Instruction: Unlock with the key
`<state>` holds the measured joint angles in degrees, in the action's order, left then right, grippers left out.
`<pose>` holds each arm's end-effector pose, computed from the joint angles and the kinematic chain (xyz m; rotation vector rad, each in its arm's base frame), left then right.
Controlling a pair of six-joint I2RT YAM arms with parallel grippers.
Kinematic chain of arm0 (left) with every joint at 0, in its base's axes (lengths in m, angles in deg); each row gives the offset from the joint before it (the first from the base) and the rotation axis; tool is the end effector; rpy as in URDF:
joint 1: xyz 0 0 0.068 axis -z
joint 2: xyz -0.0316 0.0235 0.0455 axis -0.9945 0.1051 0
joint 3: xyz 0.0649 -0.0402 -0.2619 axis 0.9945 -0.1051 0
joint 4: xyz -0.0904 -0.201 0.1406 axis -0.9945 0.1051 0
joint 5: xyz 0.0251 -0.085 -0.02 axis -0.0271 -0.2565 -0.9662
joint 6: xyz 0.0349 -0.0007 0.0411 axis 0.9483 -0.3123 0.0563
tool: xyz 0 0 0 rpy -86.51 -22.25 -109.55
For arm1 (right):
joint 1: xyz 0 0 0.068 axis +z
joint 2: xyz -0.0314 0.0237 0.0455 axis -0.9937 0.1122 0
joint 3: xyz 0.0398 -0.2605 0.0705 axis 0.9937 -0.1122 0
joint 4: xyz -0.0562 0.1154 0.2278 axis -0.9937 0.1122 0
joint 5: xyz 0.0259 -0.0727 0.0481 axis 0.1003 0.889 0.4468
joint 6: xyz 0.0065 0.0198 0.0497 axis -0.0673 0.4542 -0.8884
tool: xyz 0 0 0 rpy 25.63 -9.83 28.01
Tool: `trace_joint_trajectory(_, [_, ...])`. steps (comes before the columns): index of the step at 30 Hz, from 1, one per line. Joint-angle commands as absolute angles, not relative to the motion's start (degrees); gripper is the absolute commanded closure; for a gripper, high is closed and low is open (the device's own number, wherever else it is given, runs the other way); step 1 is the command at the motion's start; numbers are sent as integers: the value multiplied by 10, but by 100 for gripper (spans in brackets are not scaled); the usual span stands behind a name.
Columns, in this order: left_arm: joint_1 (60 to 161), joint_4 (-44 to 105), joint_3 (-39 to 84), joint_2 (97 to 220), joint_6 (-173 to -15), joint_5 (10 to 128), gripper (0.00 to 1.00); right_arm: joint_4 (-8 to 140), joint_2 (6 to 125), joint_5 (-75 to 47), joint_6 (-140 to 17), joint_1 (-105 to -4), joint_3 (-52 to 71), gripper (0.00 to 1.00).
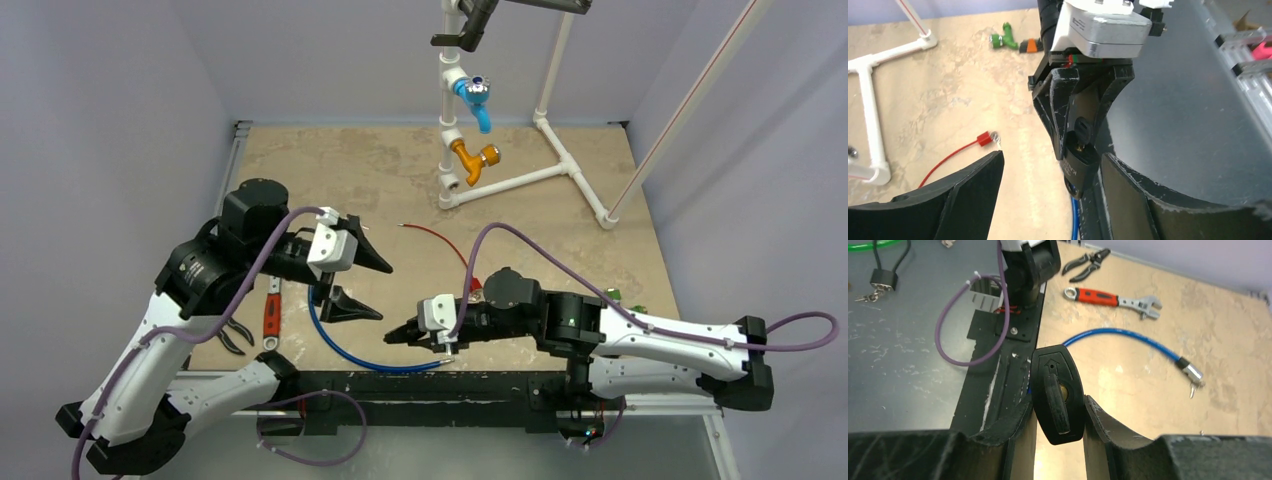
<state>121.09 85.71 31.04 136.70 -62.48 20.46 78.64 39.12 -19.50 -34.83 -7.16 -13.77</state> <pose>0.0937 -0.1084 0.4491 1.4616 1.3588 -1.1903 0.0440 0.2149 0.3517 -1.5363 1.1522 0.8814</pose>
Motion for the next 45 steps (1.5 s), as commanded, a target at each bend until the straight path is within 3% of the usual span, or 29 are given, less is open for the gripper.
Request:
trace_joint_trajectory(1, [1205,931,316,1376,-512,251,27,704,382,-183,-410,-95,-130,100])
trace_joint_trajectory(3, [1204,961,293,1373,-483,241,2,694,383,-178,-420,-111,-137,100])
trace_joint_trajectory(7, [1201,939,211,1352,-493,247,0,653,378,-173,-445,-137,-147,100])
trace_joint_trajectory(11, [1198,817,130,1322,-563,259,0,584,374,-159,-473,-144,-164,100])
trace_joint_trajectory(18, [1198,730,139,1358,-600,241,1,502,399,-162,-527,-145,-175,100])
trace_joint_trajectory(24, [1199,723,124,1354,-590,220,30,489,407,-153,-544,-146,-166,100])
trace_joint_trajectory(26, [1199,718,120,1349,-592,224,50,492,413,-155,-544,-145,-160,100])
trace_joint_trajectory(29, [1198,716,118,1346,-601,223,95,490,424,-151,-557,-145,-155,100])
trace_joint_trajectory(30, [1198,719,117,1344,-607,225,100,488,425,-149,-563,-146,-154,100])
trace_joint_trajectory(36, [1199,730,94,1325,-608,222,100,506,413,-145,-563,-145,-134,100])
trace_joint_trajectory(38, [1198,724,87,1318,-615,219,100,518,415,-154,-566,-145,-122,80])
trace_joint_trajectory(41, [1199,716,84,1312,-622,224,100,550,414,-165,-565,-146,-103,65])
trace_joint_trajectory(44, [1198,724,86,1304,-618,235,100,617,393,-137,-563,-146,-77,31])
trace_joint_trajectory(45, [1199,724,86,1301,-620,241,100,639,381,-126,-561,-146,-72,14])
